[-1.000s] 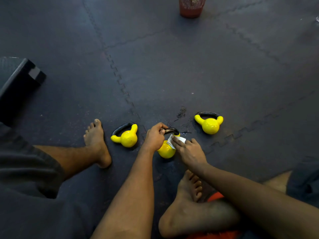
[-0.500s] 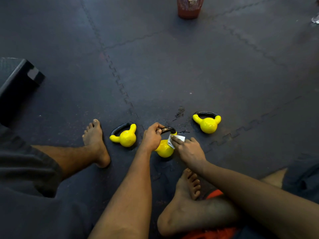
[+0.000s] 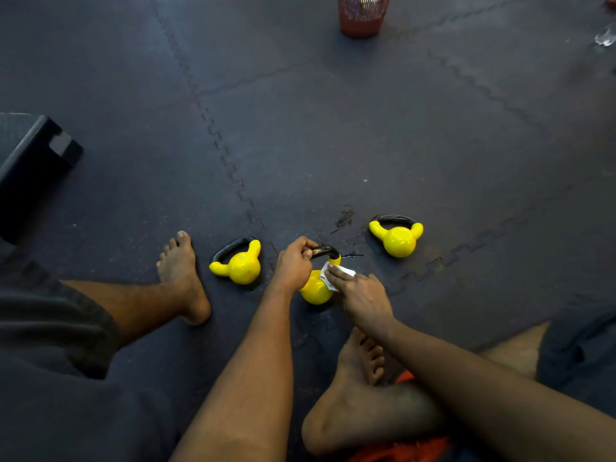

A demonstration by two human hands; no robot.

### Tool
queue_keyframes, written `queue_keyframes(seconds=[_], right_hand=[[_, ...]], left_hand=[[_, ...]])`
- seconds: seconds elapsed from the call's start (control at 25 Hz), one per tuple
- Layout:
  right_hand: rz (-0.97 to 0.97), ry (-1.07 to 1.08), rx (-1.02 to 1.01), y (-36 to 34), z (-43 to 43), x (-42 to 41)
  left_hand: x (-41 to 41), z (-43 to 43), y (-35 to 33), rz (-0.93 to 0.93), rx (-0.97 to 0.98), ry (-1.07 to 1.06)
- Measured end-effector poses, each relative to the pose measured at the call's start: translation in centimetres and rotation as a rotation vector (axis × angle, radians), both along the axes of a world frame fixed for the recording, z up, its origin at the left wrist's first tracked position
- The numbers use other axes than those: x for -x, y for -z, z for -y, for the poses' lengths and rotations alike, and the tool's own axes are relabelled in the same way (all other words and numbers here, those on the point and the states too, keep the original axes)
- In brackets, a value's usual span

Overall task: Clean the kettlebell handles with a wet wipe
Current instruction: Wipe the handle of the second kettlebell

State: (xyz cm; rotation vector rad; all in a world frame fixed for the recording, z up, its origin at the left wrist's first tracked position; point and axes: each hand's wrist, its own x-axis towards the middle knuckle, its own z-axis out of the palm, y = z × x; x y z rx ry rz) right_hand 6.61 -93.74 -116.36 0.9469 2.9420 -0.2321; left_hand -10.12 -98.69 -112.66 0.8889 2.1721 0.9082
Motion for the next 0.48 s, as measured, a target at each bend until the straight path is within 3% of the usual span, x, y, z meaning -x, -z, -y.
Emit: queue_keyframes(seconds=[0.12, 0.24, 0.36, 0.48], right_hand=[[-0.084, 0.084, 0.055, -0.3, 0.6, -0.1], [-0.243, 0.524, 0.181, -0.3, 0.9, -0.1], [-0.367, 0.925, 0.525, -1.3, 0.4, 1.0], [-0.541, 0.990, 0.777, -2.6, 1.2, 3.6]], left_hand=[[0.1, 0.1, 0.2, 0.000, 0.004, -0.010], [0.2, 0.3, 0.3, 0.007, -0.003, -0.023], [0.2, 0.4, 0.3, 0.007, -0.006, -0.016], [-0.1, 0.4, 0.3, -0.001, -0.005, 0.000]])
